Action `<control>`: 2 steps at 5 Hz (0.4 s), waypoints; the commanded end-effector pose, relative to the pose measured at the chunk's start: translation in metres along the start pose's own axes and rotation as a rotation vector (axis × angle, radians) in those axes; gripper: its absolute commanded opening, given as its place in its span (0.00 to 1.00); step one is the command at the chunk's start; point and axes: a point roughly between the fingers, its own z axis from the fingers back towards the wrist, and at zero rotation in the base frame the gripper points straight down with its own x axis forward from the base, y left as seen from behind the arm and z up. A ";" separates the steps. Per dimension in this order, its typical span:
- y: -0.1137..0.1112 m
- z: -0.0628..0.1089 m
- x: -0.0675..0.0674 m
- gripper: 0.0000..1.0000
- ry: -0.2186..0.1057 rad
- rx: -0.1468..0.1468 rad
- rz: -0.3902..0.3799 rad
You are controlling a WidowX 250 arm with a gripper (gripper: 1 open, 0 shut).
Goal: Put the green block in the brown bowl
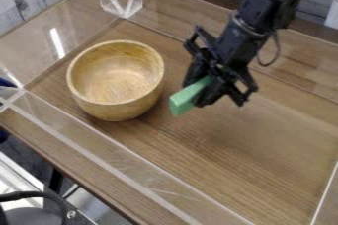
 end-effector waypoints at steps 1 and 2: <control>-0.012 0.023 0.001 0.00 -0.039 0.001 -0.014; 0.000 0.024 -0.016 0.00 -0.041 -0.019 0.039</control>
